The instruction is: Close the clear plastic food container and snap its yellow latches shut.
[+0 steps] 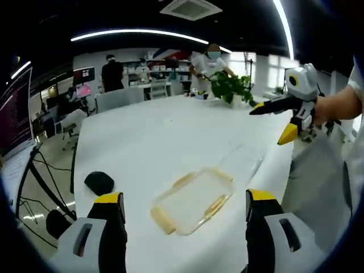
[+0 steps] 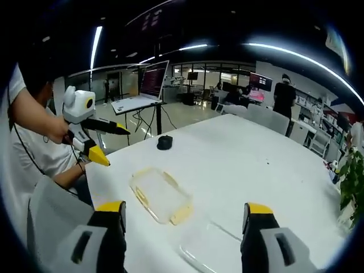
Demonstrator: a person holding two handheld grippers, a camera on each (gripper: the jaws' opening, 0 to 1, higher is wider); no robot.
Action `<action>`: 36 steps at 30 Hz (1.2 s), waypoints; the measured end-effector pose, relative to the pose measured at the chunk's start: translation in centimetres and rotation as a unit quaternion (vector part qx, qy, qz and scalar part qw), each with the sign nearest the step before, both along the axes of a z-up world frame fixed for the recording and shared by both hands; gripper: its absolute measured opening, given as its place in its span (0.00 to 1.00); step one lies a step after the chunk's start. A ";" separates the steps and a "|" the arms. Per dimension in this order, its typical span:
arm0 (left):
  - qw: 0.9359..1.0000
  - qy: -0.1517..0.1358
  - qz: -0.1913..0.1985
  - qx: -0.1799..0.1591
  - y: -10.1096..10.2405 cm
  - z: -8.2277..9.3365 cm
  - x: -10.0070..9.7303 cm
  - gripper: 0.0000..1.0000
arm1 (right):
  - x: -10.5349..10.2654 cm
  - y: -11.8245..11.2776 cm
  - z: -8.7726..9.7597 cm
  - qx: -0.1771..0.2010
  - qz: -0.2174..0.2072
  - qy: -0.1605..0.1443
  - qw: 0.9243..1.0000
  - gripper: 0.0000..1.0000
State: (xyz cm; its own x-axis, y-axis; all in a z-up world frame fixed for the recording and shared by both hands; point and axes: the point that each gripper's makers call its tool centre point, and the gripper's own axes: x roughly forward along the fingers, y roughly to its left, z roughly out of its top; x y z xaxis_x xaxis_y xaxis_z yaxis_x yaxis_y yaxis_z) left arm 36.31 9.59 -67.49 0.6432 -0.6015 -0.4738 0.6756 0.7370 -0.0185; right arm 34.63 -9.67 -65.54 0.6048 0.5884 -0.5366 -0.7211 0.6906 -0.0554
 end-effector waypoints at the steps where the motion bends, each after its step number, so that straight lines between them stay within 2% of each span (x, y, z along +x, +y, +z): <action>1: 1.000 0.001 -0.001 0.000 0.1 -0.1 0.1 0.85 | 0.0 0.0 0.0 -0.002 0.001 -0.001 1.000 0.83; 3: 1.000 0.002 -0.006 0.000 0.2 -0.2 0.4 0.85 | 0.1 0.2 -0.2 -0.012 0.009 0.001 1.000 0.80; 6: 1.000 0.007 -0.024 0.009 0.1 -0.7 0.6 0.85 | 0.1 0.7 -0.1 -0.002 0.012 0.006 1.000 0.74; 8: 0.999 0.006 -0.037 0.022 0.2 -1.0 0.7 0.85 | 0.2 1.1 -0.5 -0.013 0.023 0.003 1.000 0.75; 13: 0.997 0.010 -0.071 0.022 -0.2 -1.1 1.3 0.84 | 0.5 2.0 -1.3 -0.042 0.055 -0.005 0.998 0.72; 16: 0.995 0.009 -0.104 0.004 -0.9 -0.7 1.2 0.77 | 0.6 2.4 -1.8 -0.060 0.078 -0.010 0.995 0.73; 19: 0.992 0.006 -0.122 0.017 -1.0 -1.0 1.4 0.80 | 0.6 2.6 -2.2 -0.067 0.091 -0.012 0.994 0.72; 25: 0.985 0.009 -0.166 0.040 -1.0 -2.0 1.3 0.79 | 0.8 2.8 -3.1 -0.093 0.127 -0.016 0.987 0.63; 27: 0.981 0.013 -0.186 0.047 -1.0 -2.4 1.2 0.79 | 1.2 2.9 -3.4 -0.098 0.132 -0.014 0.986 0.63; 30: 0.975 0.013 -0.210 0.069 -0.8 -3.2 1.0 0.79 | 1.4 2.6 -4.2 -0.126 0.155 -0.017 0.980 0.59; 34: 0.971 0.013 -0.225 0.076 -0.8 -3.7 1.3 0.73 | 1.8 2.4 -5.4 -0.140 0.170 -0.012 0.975 0.59; 36: 0.968 0.014 -0.235 0.084 -0.7 -4.1 1.4 0.73 | 1.7 2.0 -6.4 -0.166 0.185 -0.007 0.969 0.58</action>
State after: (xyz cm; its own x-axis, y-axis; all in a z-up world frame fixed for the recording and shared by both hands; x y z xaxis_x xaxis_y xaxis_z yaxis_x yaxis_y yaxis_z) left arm 37.69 8.90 -71.55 0.3019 -0.7377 -0.6039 0.9383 0.3419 0.0515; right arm 36.33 -7.63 -71.95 0.3945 0.5627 -0.7265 -0.9132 0.3281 -0.2417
